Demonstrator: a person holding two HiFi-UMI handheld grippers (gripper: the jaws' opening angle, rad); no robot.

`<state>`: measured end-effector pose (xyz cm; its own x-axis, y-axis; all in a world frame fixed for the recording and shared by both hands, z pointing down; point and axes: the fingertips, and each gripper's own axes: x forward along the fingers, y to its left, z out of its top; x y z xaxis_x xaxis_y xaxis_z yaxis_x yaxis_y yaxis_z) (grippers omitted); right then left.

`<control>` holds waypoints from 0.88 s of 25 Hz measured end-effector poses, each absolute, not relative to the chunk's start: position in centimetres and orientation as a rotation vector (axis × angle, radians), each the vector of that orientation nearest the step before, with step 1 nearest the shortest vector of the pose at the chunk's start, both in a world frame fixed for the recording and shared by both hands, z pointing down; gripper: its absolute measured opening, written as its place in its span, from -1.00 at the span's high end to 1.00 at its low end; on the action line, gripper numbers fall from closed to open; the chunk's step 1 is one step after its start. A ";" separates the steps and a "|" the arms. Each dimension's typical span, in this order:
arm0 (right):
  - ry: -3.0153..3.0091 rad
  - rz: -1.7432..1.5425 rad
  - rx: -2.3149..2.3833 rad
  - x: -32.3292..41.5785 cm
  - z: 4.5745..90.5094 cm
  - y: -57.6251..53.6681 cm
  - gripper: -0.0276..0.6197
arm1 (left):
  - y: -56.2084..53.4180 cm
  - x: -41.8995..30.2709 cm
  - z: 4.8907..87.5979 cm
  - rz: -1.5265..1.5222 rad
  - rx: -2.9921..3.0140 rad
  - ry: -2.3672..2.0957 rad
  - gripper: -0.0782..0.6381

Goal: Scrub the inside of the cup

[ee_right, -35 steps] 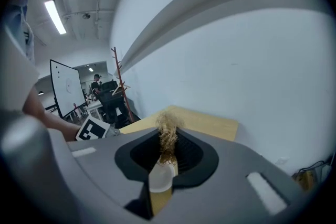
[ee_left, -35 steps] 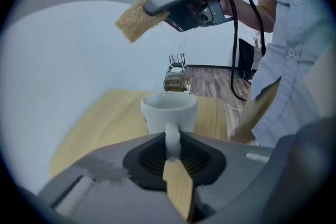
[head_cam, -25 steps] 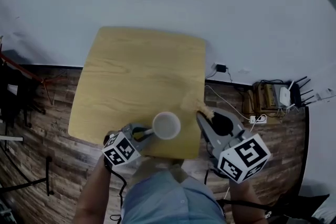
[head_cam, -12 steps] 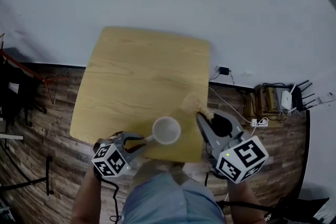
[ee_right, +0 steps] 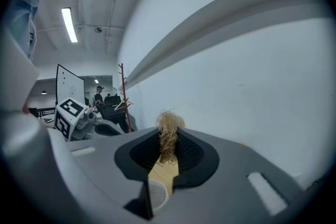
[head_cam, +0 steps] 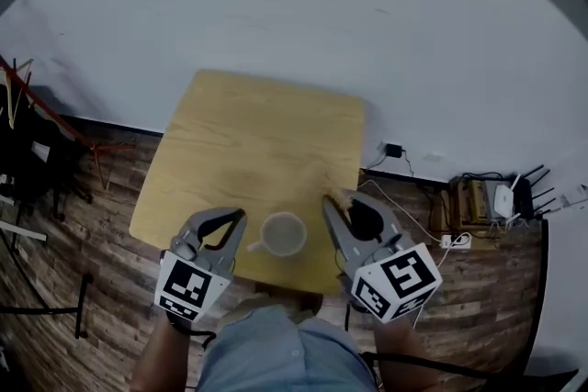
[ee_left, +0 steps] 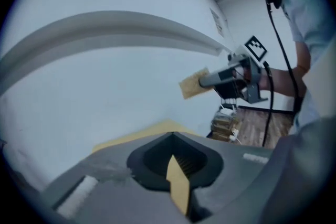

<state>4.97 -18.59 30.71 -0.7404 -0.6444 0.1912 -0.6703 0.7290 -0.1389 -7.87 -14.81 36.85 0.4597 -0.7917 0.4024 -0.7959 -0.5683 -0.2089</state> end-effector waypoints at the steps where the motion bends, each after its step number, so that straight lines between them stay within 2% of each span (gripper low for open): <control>1: -2.804 0.282 1.075 4.9 30.4 -18.5 0.72 | -15.4 -7.4 35.4 0.656 2.656 -1.533 0.73; 7: -2.827 0.241 1.112 5.3 29.4 -17.9 0.72 | -16.9 -4.4 29.2 0.310 2.553 -1.786 0.72; 22: -2.806 0.204 1.134 6.2 30.0 -17.8 0.74 | -16.5 -2.8 27.8 0.222 2.510 -1.826 0.73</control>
<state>6.20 -17.77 29.96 -0.7154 -0.6825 0.1498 -0.6970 0.7122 -0.0838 -2.80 -16.55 27.80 0.3014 -0.9442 0.1327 -0.9485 -0.3111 -0.0597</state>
